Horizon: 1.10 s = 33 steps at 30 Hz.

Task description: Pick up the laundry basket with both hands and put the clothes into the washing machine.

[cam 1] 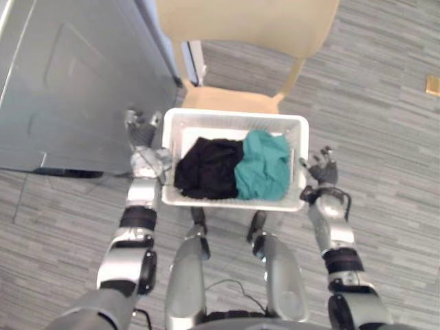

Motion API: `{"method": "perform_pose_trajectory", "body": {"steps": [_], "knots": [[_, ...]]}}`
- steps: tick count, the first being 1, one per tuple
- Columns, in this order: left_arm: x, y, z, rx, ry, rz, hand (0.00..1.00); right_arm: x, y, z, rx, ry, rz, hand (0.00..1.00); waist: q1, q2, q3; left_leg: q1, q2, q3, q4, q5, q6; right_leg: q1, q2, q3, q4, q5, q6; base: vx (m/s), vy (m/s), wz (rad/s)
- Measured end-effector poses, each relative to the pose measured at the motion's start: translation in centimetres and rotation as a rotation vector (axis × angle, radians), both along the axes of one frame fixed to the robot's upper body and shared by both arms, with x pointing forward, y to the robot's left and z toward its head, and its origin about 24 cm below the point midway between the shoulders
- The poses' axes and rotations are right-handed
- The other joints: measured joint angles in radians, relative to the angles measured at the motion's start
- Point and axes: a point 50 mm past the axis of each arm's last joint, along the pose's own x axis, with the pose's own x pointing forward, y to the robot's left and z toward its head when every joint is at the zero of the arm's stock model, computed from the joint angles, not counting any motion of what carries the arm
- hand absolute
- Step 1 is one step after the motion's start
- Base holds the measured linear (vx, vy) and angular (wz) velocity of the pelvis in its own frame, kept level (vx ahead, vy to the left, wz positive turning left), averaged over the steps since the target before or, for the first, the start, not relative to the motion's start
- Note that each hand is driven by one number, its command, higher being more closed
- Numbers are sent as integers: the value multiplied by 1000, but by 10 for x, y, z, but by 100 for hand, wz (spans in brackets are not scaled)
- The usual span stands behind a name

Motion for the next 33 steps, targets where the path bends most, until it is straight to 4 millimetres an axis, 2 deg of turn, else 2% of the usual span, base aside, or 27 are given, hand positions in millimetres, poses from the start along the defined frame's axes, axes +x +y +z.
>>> {"method": "perform_pose_trajectory", "body": {"steps": [5, 13, 16, 17, 20, 22, 23, 25, 26, 28, 30, 31, 33], "knots": [[0, 1, 8, 11, -35, -10, 0, -1, -7, -1, -20, 14, -10, 0, 1, 0, 0, 17, -2, 5, -27, 18, -1, 4, 2, 3, -7, 9, -7, -5, 0, -1], [-3, -6, 35, 24, -193, -112, 0, -3, -16, 2, -28, -20, -38, 0, -1, 0, 0, 22, -2, 8, -38, 28, -4, 5, 2, 8, -14, 21, -6, -7, 1, -1], [-9, -10, 42, 15, -254, -138, 0, -11, -18, -2, -18, -20, -53, 0, 0, 1, 0, 25, -1, 9, -38, 28, -4, 11, 1, 6, -19, 22, -6, 12, 6, 0], [-16, -13, 39, 11, -277, -153, 0, -19, -17, -6, -10, -25, -59, 0, 1, 3, 1, 39, 2, 11, -38, 27, -4, 28, 1, 5, -27, 22, -5, 62, 11, 0], [-36, -15, 18, -11, -265, -169, 0, -43, -18, -18, -1, -8, -77, 0, 0, 8, 4, 84, 8, 11, -37, 17, -7, 80, 3, 2, -38, 19, -2, 63, 4, -2], [-57, -10, -13, -31, -190, -180, 0, -64, -28, -34, -26, 53, -106, 0, 0, 13, 5, 130, 11, 15, -8, -16, -8, 137, 9, 5, -41, 5, 4, 31, 30, -6], [-62, -8, -21, -35, -163, -178, 0, -69, -30, -39, -29, 75, -111, 0, 0, 13, 5, 144, 13, 22, 2, -25, -10, 154, 10, 8, -40, 0, 6, 11, 28, -13], [-92, 8, -63, -53, -27, -142, 0, -93, -37, -61, -28, 165, -120, 0, -2, 23, -4, 198, 25, 34, 42, -81, -17, 217, 24, 24, -41, -18, 14, 4, 9, -19], [-100, 11, -73, -66, 8, -134, 0, -100, -40, -67, -31, 196, -120, 0, -2, 30, -11, 203, 29, 32, 55, -93, -18, 230, 26, 24, -42, -23, 16, 9, 8, -10], [-135, 20, -112, -135, 141, -89, 0, -131, -46, -100, -70, 382, -103, 0, 2, 57, -50, 226, 40, 29, 94, -122, -12, 275, 33, 21, -50, -33, 19, 58, 14, 3], [-157, 23, -134, -178, 228, -67, 0, -149, -46, -120, -95, 502, -69, 0, 3, 71, -76, 240, 42, 14, 101, -128, -12, 309, 39, 8, -67, -33, 19, 71, -1, 22], [-175, 22, -156, -218, 318, -58, 0, -167, -44, -140, -111, 631, -34, 0, 4, 79, -103, 248, 34, -16, 80, -117, -17, 339, 37, -21, -81, -34, 20, 27, -16, 46], [-187, 20, -180, -262, 428, -71, 0, -189, -42, -164, -109, 785, 10, 0, 1, 81, -146, 251, 20, -61, 42, -82, -20, 359, 27, -80, -97, -37, 20, 58, -40, 90]]}}
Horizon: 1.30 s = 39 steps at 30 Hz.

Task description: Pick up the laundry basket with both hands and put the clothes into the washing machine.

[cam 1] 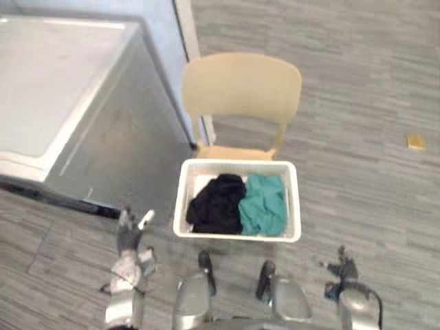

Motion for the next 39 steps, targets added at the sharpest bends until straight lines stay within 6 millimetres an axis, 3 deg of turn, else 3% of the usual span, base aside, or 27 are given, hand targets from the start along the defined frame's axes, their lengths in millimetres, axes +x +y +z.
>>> {"method": "perform_pose_trajectory", "body": {"steps": [2, 3, 4, 5, 7, 8, 10, 11, 13, 14, 16, 18, 19, 20, 21, 22, 24, 25, 27, 28, 30, 34, 36, 37, 38, 39], "knots": [[-8, -2, -17, 4, 95, -39, 0, -23, 4, -21, 44, 140, 7, 0, 4, -3, -23, -23, -2, -19, -7, 41, 6, 6, -10, -60, 17, -15, -12, 3, -56, 104], [-19, -4, -33, 19, 201, -78, 0, -47, 6, -36, 100, 249, -47, 0, 6, -11, -43, -24, -6, -16, -33, 60, 5, 10, -36, -123, -7, -6, -29, -67, -11, 78], [-23, -5, -39, 26, 242, -93, 0, -57, 6, -41, 123, 279, -88, 0, 4, -13, -43, -38, 9, 30, 50, 13, 31, 16, -43, -139, -5, -6, -29, -93, 10, 78], [-35, -8, -49, 33, 315, -116, 0, -74, 5, -46, 149, 333, -151, 0, 4, -13, -42, -34, 54, 108, 228, -76, 56, 32, -54, -152, 1, -6, -29, -98, 29, 40], [-56, -12, -64, 44, 421, -140, 0, -96, 5, -52, 174, 409, -200, 0, 0, -19, -48, 1, 105, 138, 386, -133, 24, 47, -71, -161, 13, -3, -26, -109, 76, 23], [-70, -17, -74, 30, 493, -145, 0, -111, 3, -52, 179, 450, -229, 0, -4, -7, -71, 33, 137, 124, 454, -142, -1, 43, -84, -161, 30, 1, -19, -89, 193, 21], [-81, -24, -83, 2, 547, -142, 0, -127, 3, -54, 211, 486, -256, 0, -7, 8, -92, 81, 152, 65, 443, -158, -50, 19, -108, -165, 60, 13, 0, -97, 231, 23], [-84, -26, -85, -9, 557, -132, 0, -129, 4, -55, 228, 491, -265, 0, -9, 7, -94, 84, 129, 42, 404, -181, -96, 2, -123, -164, 73, 24, 10, -201, 277, 26], [-94, -19, -89, -15, 596, -97, 0, -129, 31, -64, 348, 511, -282, 0, -28, -32, -126, 101, 56, 40, 259, -206, -126, -44, -156, -168, 29, 86, 32, -267, 283, 31], [-96, -18, -89, -15, 602, -94, 0, -127, 36, -65, 372, 507, -288, 0, -29, -36, -128, 110, 49, 41, 221, -222, -118, -50, -163, -168, 14, 106, 30, -296, 301, 9], [-92, -21, -90, -11, 606, -120, 0, -115, 39, -66, 389, 479, -278, 0, -27, -42, -125, 104, 28, 72, 172, -285, -50, -80, -167, -152, -19, 171, 29, -319, 309, -21], [-83, -18, -89, 42, 610, -175, 0, -95, 41, -64, 354, 457, -197, 0, -29, -59, -116, 79, -23, 99, 184, -285, -26, -86, -176, -96, -99, 225, 44, -424, 230, -32], [-80, -18, -88, 57, 606, -187, 0, -92, 41, -63, 337, 452, -164, 0, -31, -65, -121, 69, -30, 103, 187, -285, 1, -96, -174, -69, -107, 213, 54, -386, 154, -16], [-75, -20, -87, 66, 594, -198, 0, -87, 40, -62, 314, 451, -124, 0, -30, -45, -112, 52, -30, 120, 185, -280, 14, -127, -168, -21, -78, 183, 47, -257, 100, -10], [-66, -21, -84, 75, 572, -203, 0, -80, 38, -61, 288, 445, -83, 0, -32, -52, -111, 36, -30, 122, 186, -266, 58, -183, -153, 44, 56, 144, 35, -341, 132, 2], [-62, -21, -83, 87, 562, -200, 0, -78, 41, -60, 281, 441, -61, 0, -33, -42, -103, 32, -30, 114, 180, -250, 68, -196, -133, 77, 226, 97, 47, -230, 85, 15], [-61, -23, -82, 88, 553, -205, 0, -72, 44, -59, 264, 433, -7, 0, -28, -51, -107, 32, -36, 83, 162, -226, 69, -155, -93, 93, 382, -19, 71, -162, 3, 48], [-60, -25, -82, 89, 552, -213, 0, -69, 49, -58, 259, 421, 16, 0, -25, -71, -117, 30, -59, 57, 121, -187, 72, -117, -67, 121, 411, -84, 108, -153, -79, 71], [-59, -28, -82, 85, 545, -221, 0, -69, 52, -59, 238, 438, 47, 0, -27, -97, -130, 20, -98, 13, 64, -127, 66, -57, -45, 151, 310, -139, 127, -101, -111, 87], [-58, -35, -83, 69, 539, -225, 0, -70, 50, -59, 221, 452, 60, 0, -23, -100, -140, 9, -112, -13, 24, -91, 62, -29, -32, 168, 216, -149, 116, -35, -94, 83], [-51, -47, -80, 55, 507, -232, 0, -72, 43, -59, 183, 482, 99, 0, 15, -69, -143, -25, -116, -41, -101, 24, 51, -24, 13, 167, 35, -117, 28, -58, -79, 48], [-52, -44, -80, 73, 508, -190, 0, -69, 41, -58, 142, 498, 170, 0, 31, -59, -140, -38, -120, -124, -159, 109, 29, -4, 16, 59, 23, -105, 18, -118, -71, 80], [-54, -42, -80, 61, 504, -157, 0, -70, 40, -58, 131, 506, 193, 0, 36, -60, -139, -61, -116, -61, -147, 136, -8, 5, -6, 5, 28, -97, 3, -149, 41, 64], [-52, -39, -79, 54, 495, -140, 0, -69, 41, -58, 139, 500, 193, 0, 25, -69, -128, -93, -89, 98, -38, 91, 34, 8, -32, -36, 28, -92, -3, -145, 76, 61], [-52, -37, -78, 53, 490, -127, 0, -68, 42, -57, 139, 493, 195, 0, 22, -74, -125, -103, -67, 165, 32, 54, 80, 13, -46, -53, 28, -91, -1, -160, 129, 89], [-52, -35, -78, 55, 490, -118, 0, -68, 41, -57, 133, 492, 200, 0, 17, -87, -117, -110, -7, 244, 172, -18, 107, 31, -76, -93, 23, -79, 15, -111, 136, 73]]}}
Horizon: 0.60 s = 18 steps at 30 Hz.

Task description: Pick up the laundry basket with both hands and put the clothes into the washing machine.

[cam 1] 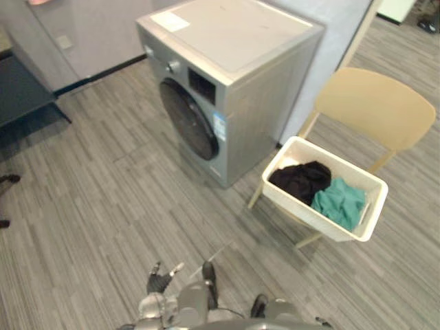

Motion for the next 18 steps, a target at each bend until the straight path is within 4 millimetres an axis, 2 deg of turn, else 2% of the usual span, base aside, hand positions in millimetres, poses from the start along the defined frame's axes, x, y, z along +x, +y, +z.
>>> {"method": "perform_pose_trajectory", "body": {"steps": [1, 2, 3, 4, 5, 6, 7, 8, 9, 10, 11, 12, 13, 15, 16, 18], "knots": [[-1, 0, 0, 0, 2, 0, 0, 0, -2, 1, -4, -2, 5, 0, 0, 2, -1, 1, 25, 5, 35, -19, -7, 5, -11, -9, -1, 5, 9, -69, 251, 98], [-2, 0, -1, -2, 9, 3, 0, -2, -5, 3, -18, -14, 20, 0, -1, 14, -3, 3, 80, 5, 74, -44, -14, 16, -30, -42, -3, 15, 26, -28, 317, 102], [-5, 1, -3, -6, 19, 18, 0, -3, -9, 7, -32, -34, 23, 0, -12, 26, -6, 7, 130, 4, 76, -44, -15, 20, -47, -81, -8, 29, 50, -5, 347, 122], [-8, 3, -5, -6, 34, 35, 0, -2, -12, 9, -41, -52, 24, 0, -26, 45, -5, 32, 157, 5, 38, -38, -24, 37, -56, -112, -24, 44, 76, 0, 385, 104], [-11, 2, -7, -5, 49, 44, 0, -3, -15, 11, -50, -60, 25, 0, -32, 57, -7, 60, 164, 1, -16, -34, -62, 49, -56, -129, -38, 54, 96, 33, 414, 101], [-12, 3, -9, -5, 63, 58, 0, -4, -13, 12, -48, -69, 23, 0, -37, 42, -4, 85, 108, -8, -107, -41, -136, 72, -84, -156, -67, 77, 134, 43, 427, 102], [-10, 10, -8, 20, 68, 51, 0, -9, -6, 12, -43, -68, -2, 0, -30, 13, -7, 89, 33, -25, -137, -52, -119, 84, -144, -167, -74, 86, 151, 68, 419, 98], [-9, 10, -7, 25, 69, 51, 0, -11, -6, 12, -50, -73, -18, 0, -30, 7, -5, 89, 0, -36, -133, -68, -96, 93, -174, -170, -61, 87, 163, 94, 409, 88], [-11, 10, -8, 29, 73, 58, 0, -12, -13, 15, -65, -82, -32, 0, -37, -6, -3, 108, -62, -50, -117, -103, -64, 113, -247, -161, 1, 103, 165, 138, 488, 72], [-14, 9, -9, 28, 84, 60, 0, -7, -22, 21, -84, -113, -10, 0, -55, 8, 7, 144, -101, -63, -110, -130, -35, 88, -319, -119, 148, 130, 59, 124, 410, 68], [-15, 8, -10, 27, 90, 56, 0, -5, -26, 25, -89, -130, 7, 0, -62, 17, 14, 160, -112, -75, -111, -139, -25, 64, -342, -86, 235, 152, -49, 147, 390, 65], [-17, 9, -11, 35, 99, 40, 0, 2, -28, 31, -92, -172, 21, 0, -81, 25, 19, 196, -121, -104, -113, -152, -16, -18, -347, 12, 435, 160, -168, 179, 310, 57], [-16, 12, -10, 54, 100, 9, 0, 7, -23, 32, -84, -194, 25, 0, -84, 29, 23, 232, -122, -126, -139, -157, -9, -103, -284, 110, 595, 93, -116, 197, 271, 49], [-18, 12, -10, 64, 109, -16, 0, 15, -19, 35, -82, -236, 12, 0, -86, 31, 23, 278, -126, -137, -183, -149, -12, -172, -184, 171, 628, 28, -57, 223, 191, 25], [-17, 10, -10, 71, 111, -43, 0, 25, -20, 43, -87, -289, 22, 0, -95, 31, 24, 303, -141, -149, -215, -149, -11, -219, -114, 172, 569, -10, -28, 291, 165, 28], [-12, 6, -10, 74, 105, -75, 0, 52, -21, 61, -77, -451, -7, 0, -106, 41, 29, 342, -158, -149, -268, -147, -10, -288, -25, 112, 314, -9, -13, 312, 88, 13]]}}
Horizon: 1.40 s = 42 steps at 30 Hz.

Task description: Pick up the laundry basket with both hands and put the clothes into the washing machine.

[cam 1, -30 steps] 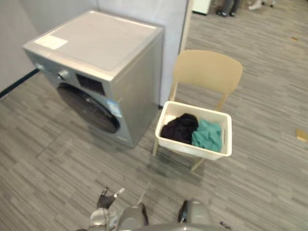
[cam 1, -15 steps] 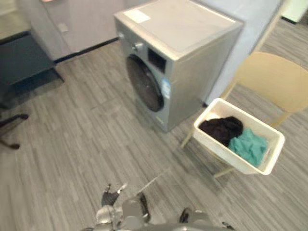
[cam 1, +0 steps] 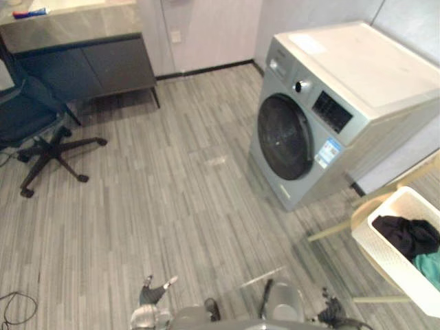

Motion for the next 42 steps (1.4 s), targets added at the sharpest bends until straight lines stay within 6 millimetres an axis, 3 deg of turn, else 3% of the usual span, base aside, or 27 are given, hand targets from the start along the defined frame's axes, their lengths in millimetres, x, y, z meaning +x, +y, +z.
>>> {"method": "perform_pose_trajectory", "body": {"steps": [2, 4, 5, 6, 7, 8, 9, 10, 12, 13, 14, 16, 19, 20, 22, 23, 25, 27, 29, 30, 31, 33, 35, 36, 37, 39, 42], "knots": [[5, -2, -2, -1, 12, -24, 0, 53, 12, 28, 32, -257, 25, 0, -2, 4, 3, 32, -17, 11, -19, 5, -5, -13, 55, -111, -331, 124, -22, 329, 21, 12], [13, -6, 0, -2, -6, -48, 0, 79, 20, 43, 43, -367, 37, 0, -1, -7, -2, 67, -30, 6, -24, -15, -33, -9, 60, -136, -406, 201, -59, 337, -36, 51], [14, -8, 1, -1, -11, -69, 0, 89, 23, 49, 48, -411, 41, 0, -1, -9, -4, 95, -34, -5, -29, -33, -51, 4, 60, -140, -406, 241, -91, 490, -117, 82], [14, -10, 0, -7, -5, -79, 0, 98, 25, 56, 47, -451, 53, 0, 5, 5, -7, 125, -18, -38, -7, -76, -69, 21, 67, -141, -372, 308, -176, 511, -132, 74], [10, -12, -1, -13, 4, -75, 0, 102, 27, 57, 53, -458, 55, 0, 8, 33, -19, 115, 17, -44, 37, -90, -88, 23, 92, -159, -353, 266, -158, 616, -188, 54], [6, -13, -3, -20, 19, -72, 0, 102, 29, 57, 60, -461, 54, 0, 8, 36, -21, 82, 33, -40, 110, -93, -92, 27, 101, -169, -353, 247, -158, 368, -166, 19], [4, -11, -5, -22, 36, -58, 0, 101, 33, 54, 77, -452, 49, 0, 6, 40, -18, -9, 88, -8, 344, -87, -102, 67, 132, -184, -387, 225, -154, 553, -248, -5], [-2, -11, -7, -40, 43, -9, 0, 97, 37, 50, 87, -427, 48, 0, 8, 63, -13, -83, 193, 36, 604, -33, -105, 146, 195, -177, -443, 217, -169, 466, -207, -33], [-12, -9, -9, -47, 60, 27, 0, 93, 46, 44, 108, -399, 64, 0, 31, 77, -17, -127, 310, 76, 845, 87, -70, 230, 278, -116, -487, 203, -208, 531, -134, -123], [-10, -5, -8, -40, 54, 29, 0, 92, 53, 38, 125, -375, 80, 0, 56, 71, -14, -171, 371, 93, 1024, 69, -50, 283, 322, -38, -498, 178, -236, 451, -53, -171], [-8, -3, -7, -33, 46, 28, 0, 92, 56, 37, 131, -368, 82, 0, 59, 61, -12, -189, 383, 108, 1060, 59, -35, 297, 327, -6, -499, 174, -234, 407, -35, -175], [-6, 1, -5, -24, 30, 36, 0, 91, 65, 33, 142, -347, 102, 0, 58, 35, -4, -227, 402, 169, 1019, 36, -21, 358, 329, 105, -533, 181, -220, 370, -11, -135], [-8, 1, -5, -25, 27, 51, 0, 89, 66, 31, 142, -335, 113, 0, 58, 39, -3, -247, 385, 128, 767, -8, -58, 398, 340, 221, -555, 182, -209, 293, 96, -132], [-7, 1, -5, -23, 23, 56, 0, 90, 70, 31, 148, -336, 127, 0, 60, 38, -2, -246, 343, 26, 571, -21, -78, 413, 342, 284, -553, 175, -191, 236, 188, -124], [-7, 1, -4, -16, 19, 65, 0, 90, 71, 32, 149, -338, 135, 0, 59, 39, -2, -245, 303, -83, 428, -19, -82, 417, 341, 332, -546, 167, -178, 144, 195, -108], [-7, -1, -4, -21, 13, 73, 0, 90, 71, 32, 140, -337, 142, 0, 58, 47, -3, -244, 266, -214, 284, -8, -101, 416, 341, 389, -539, 158, -153, 94, 190, -103], [-7, -6, -5, -34, 7, 73, 0, 91, 70, 33, 123, -340, 153, 0, 56, 63, 1, -240, 237, -327, 174, 17, -140, 399, 339, 456, -517, 137, -118, 106, 298, -118], [-7, -13, -6, -54, 7, 71, 0, 91, 69, 34, 114, -344, 158, 0, 56, 98, -1, -233, 218, -380, 115, 39, -175, 368, 339, 529, -491, 115, -77, 68, 366, -122], [-9, -26, -8, -80, 14, 54, 0, 90, 67, 37, 97, -353, 176, 0, 52, 148, -9, -204, 210, -374, 98, 40, -173, 339, 341, 577, -459, 72, -52, 55, 463, -109], [-7, -27, -7, -80, 7, 42, 0, 91, 72, 41, 104, -372, 192, 0, 53, 152, -5, -194, 188, -336, 107, 78, -172, 328, 316, 604, -429, 52, -26, 93, 501, -102], [-4, -23, -6, -56, 3, 8, 0, 90, 77, 44, 111, -391, 211, 0, 52, 123, -8, -186, 157, -281, 102, 67, -153, 309, 271, 627, -413, 40, 5, 86, 451, -95], [0, -20, -4, -31, -5, -37, 0, 95, 89, 50, 106, -416, 274, 0, 59, 97, -16, -187, 118, -201, 107, 51, -125, 276, 213, 658, -411, 44, 47, 91, 445, -93], [3, -21, -3, -19, -9, -72, 0, 104, 98, 57, 110, -447, 321, 0, 62, 96, -16, -188, 96, -131, 124, 37, -88, 264, 178, 685, -434, 66, 80, 79, 295, -99], [5, -20, -2, -12, -11, -82, 0, 114, 107, 63, 113, -473, 363, 0, 73, 99, -16, -188, 95, -79, 131, 24, -67, 249, 156, 660, -454, 92, 99, 66, 228, -108], [11, -21, -1, -11, -25, -92, 0, 125, 115, 69, 105, -500, 403, 0, 89, 101, -17, -190, 95, -39, 133, 22, -62, 229, 127, 567, -465, 118, 102, 54, 201, -101], [26, -27, 4, -7, -62, -142, 0, 139, 118, 77, 61, -527, 443, 0, 89, 101, -17, -191, 81, -32, 127, 29, -52, 230, 93, 446, -484, 141, 104, 43, 115, -21], [41, -39, 11, -19, -125, -190, 0, 152, 114, 88, -36, -565, 476, 0, 93, 102, -17, -176, 67, -53, 99, 33, -45, 242, 91, 421, -485, 143, 108, 71, 51, 17]]}}
